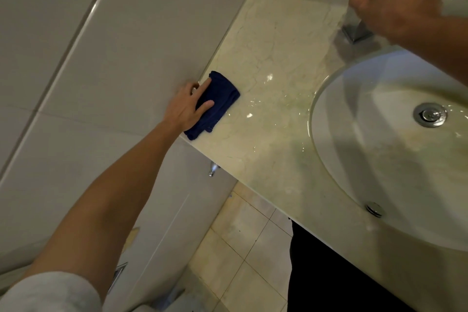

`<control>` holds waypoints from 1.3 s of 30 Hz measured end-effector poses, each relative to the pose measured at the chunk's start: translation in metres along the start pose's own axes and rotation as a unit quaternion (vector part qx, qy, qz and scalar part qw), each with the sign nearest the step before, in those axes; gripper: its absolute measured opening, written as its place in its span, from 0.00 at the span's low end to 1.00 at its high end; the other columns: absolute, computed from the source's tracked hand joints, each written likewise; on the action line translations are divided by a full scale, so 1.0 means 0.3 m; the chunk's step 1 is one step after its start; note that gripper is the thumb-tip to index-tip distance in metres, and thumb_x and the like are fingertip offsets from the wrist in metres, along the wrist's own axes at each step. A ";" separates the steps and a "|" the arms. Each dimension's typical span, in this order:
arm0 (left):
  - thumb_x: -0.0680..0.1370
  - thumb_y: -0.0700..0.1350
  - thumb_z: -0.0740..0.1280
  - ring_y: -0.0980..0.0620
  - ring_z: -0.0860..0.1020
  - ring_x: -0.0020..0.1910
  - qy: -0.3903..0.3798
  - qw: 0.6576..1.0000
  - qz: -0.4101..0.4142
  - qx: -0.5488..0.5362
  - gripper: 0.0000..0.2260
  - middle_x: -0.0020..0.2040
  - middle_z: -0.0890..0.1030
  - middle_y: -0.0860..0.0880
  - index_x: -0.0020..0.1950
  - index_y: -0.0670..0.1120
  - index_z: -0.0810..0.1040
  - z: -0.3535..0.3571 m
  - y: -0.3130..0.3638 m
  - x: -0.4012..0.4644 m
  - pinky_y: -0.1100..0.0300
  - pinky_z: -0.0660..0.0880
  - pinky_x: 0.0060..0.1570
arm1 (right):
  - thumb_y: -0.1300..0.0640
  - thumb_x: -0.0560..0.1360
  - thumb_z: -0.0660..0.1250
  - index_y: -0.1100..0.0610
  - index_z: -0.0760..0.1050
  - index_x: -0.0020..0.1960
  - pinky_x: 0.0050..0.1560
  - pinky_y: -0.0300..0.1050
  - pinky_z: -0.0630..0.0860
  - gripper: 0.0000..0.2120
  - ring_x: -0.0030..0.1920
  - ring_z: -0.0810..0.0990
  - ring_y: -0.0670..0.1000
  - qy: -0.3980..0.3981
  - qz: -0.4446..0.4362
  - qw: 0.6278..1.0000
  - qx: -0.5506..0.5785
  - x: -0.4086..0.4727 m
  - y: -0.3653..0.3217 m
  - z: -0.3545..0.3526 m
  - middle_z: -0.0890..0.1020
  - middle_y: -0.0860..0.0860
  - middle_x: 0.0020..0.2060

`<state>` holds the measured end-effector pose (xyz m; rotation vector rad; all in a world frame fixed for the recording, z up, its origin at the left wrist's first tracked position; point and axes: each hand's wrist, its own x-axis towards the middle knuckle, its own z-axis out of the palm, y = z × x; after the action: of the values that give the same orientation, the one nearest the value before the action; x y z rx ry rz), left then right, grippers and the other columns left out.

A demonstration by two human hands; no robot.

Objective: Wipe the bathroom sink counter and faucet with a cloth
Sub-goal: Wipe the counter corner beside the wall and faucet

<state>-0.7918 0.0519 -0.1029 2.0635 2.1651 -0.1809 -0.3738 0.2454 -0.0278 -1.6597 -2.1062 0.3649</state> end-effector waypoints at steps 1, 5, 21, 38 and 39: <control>0.83 0.64 0.50 0.40 0.73 0.60 0.003 1.000 0.011 0.013 0.31 0.68 0.70 0.40 0.83 0.51 0.57 0.007 -0.007 0.004 0.45 0.76 0.57 | 0.45 0.79 0.61 0.59 0.77 0.57 0.50 0.60 0.78 0.18 0.43 0.77 0.62 0.001 -0.001 1.000 -0.002 0.001 0.001 0.002 0.81 0.62 0.45; 0.84 0.63 0.44 0.38 0.74 0.58 0.042 0.997 0.026 0.059 0.32 0.69 0.72 0.39 0.83 0.48 0.58 0.050 -0.007 0.006 0.45 0.71 0.58 | 0.44 0.78 0.62 0.57 0.78 0.59 0.52 0.57 0.78 0.19 0.50 0.80 0.63 0.008 -0.005 1.000 0.010 0.007 0.012 0.008 0.82 0.59 0.48; 0.75 0.76 0.57 0.43 0.67 0.68 0.105 0.971 -0.196 -0.091 0.46 0.72 0.66 0.44 0.82 0.46 0.56 0.130 0.484 -0.080 0.47 0.66 0.69 | 0.43 0.73 0.59 0.58 0.77 0.59 0.53 0.54 0.77 0.23 0.54 0.79 0.62 0.021 0.009 1.000 0.016 0.024 0.025 0.030 0.80 0.59 0.55; 0.71 0.51 0.70 0.47 0.76 0.50 0.242 0.864 -0.127 -0.423 0.25 0.53 0.76 0.47 0.66 0.44 0.81 0.070 1.169 -0.014 0.48 0.78 0.50 | 0.46 0.79 0.67 0.58 0.76 0.67 0.70 0.57 0.71 0.21 0.66 0.72 0.63 -0.005 -0.004 1.000 -0.011 0.004 0.005 -0.011 0.70 0.60 0.67; 0.71 0.49 0.71 0.49 0.77 0.51 0.247 0.840 -0.134 -0.465 0.24 0.53 0.76 0.48 0.66 0.44 0.81 0.040 1.153 -0.030 0.51 0.78 0.52 | 0.46 0.79 0.66 0.58 0.76 0.67 0.69 0.57 0.71 0.21 0.65 0.72 0.63 -0.006 -0.003 1.000 -0.009 0.004 0.006 -0.010 0.71 0.60 0.67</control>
<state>-0.4455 0.0578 -0.1087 1.2934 2.0833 1.2467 -0.3710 0.2469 -0.0258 -1.6649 -2.1279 0.3567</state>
